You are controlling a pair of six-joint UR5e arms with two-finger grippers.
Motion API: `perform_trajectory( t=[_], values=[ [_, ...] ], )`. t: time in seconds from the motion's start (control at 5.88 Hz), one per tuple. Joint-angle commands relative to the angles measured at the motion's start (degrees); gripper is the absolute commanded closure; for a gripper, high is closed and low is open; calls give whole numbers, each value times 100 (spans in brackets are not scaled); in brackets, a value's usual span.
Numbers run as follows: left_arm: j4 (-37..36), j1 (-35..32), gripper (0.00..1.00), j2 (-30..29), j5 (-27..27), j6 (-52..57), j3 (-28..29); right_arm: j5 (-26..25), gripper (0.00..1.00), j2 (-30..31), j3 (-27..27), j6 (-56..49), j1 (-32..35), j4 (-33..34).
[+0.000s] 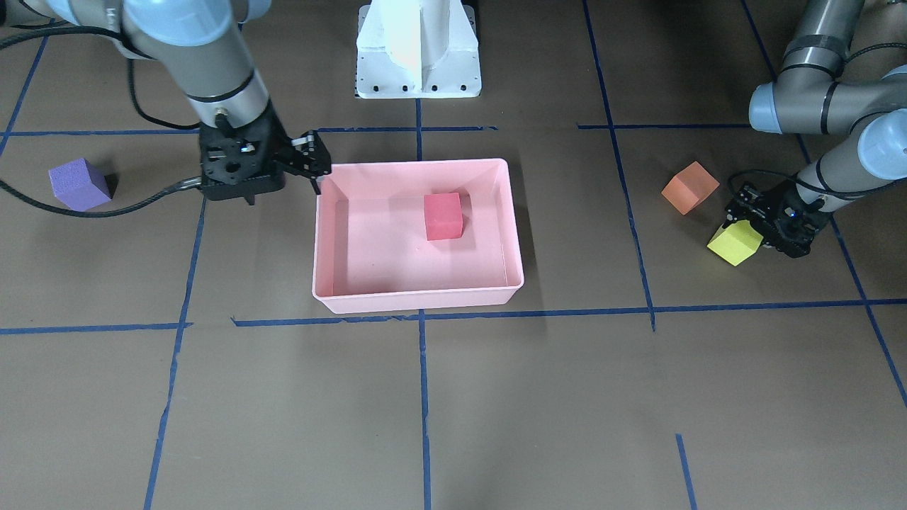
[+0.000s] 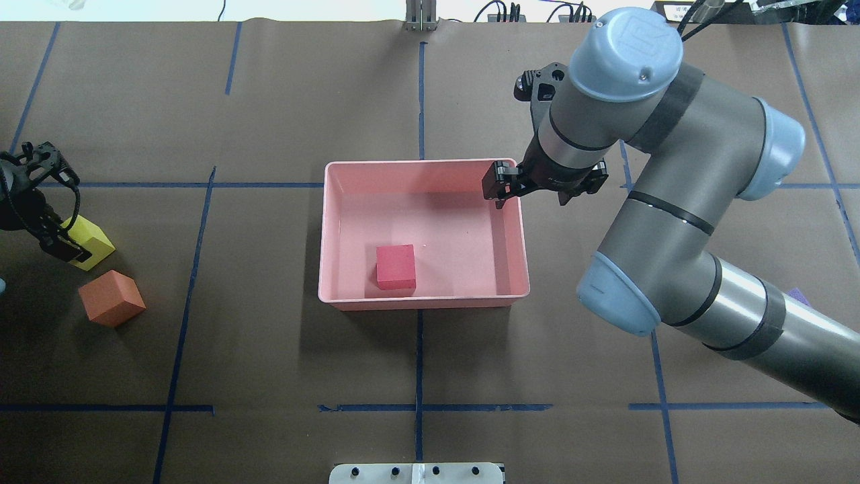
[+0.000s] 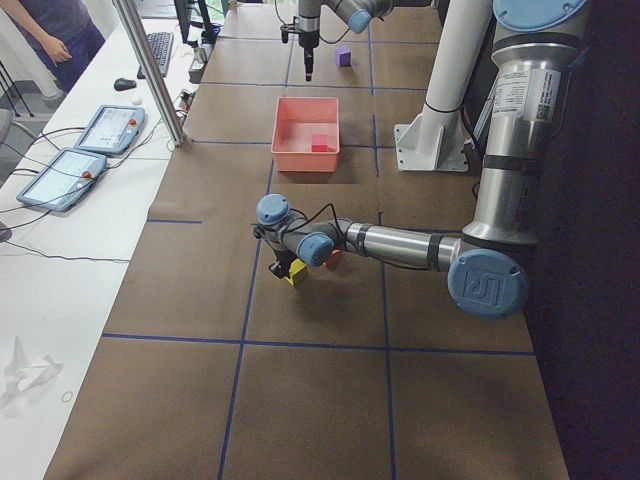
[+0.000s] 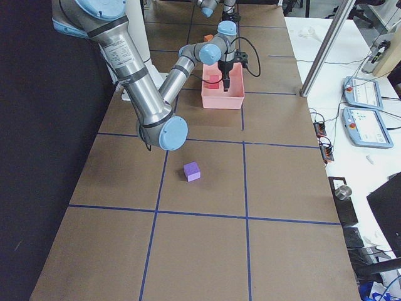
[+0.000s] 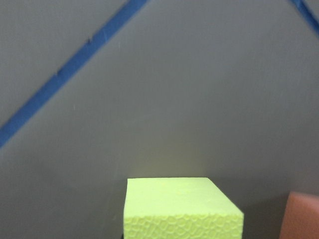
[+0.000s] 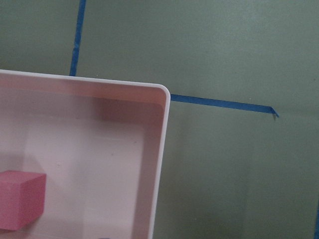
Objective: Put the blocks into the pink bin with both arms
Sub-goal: 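Lift the yellow cube with the left gripper toward the bin while the right gripper withdraws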
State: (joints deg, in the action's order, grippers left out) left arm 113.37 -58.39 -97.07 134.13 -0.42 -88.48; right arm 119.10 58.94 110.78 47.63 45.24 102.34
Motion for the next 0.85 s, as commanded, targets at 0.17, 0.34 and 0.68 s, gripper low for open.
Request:
perform_trajectory(
  t=[0.17, 0.34, 0.68],
  values=[
    [-78, -76, 56, -837, 184, -2084, -317, 753, 0, 1473, 520, -2180, 1071, -83],
    [-191, -41, 56, -1101, 149, -3085, -598, 850, 0, 2159, 828, -2979, 1448, -83],
    [-1546, 508, 53, -2048, -43, -4994, -1527, 878, 0, 3250, 1033, -4099, 1864, -527]
  ],
)
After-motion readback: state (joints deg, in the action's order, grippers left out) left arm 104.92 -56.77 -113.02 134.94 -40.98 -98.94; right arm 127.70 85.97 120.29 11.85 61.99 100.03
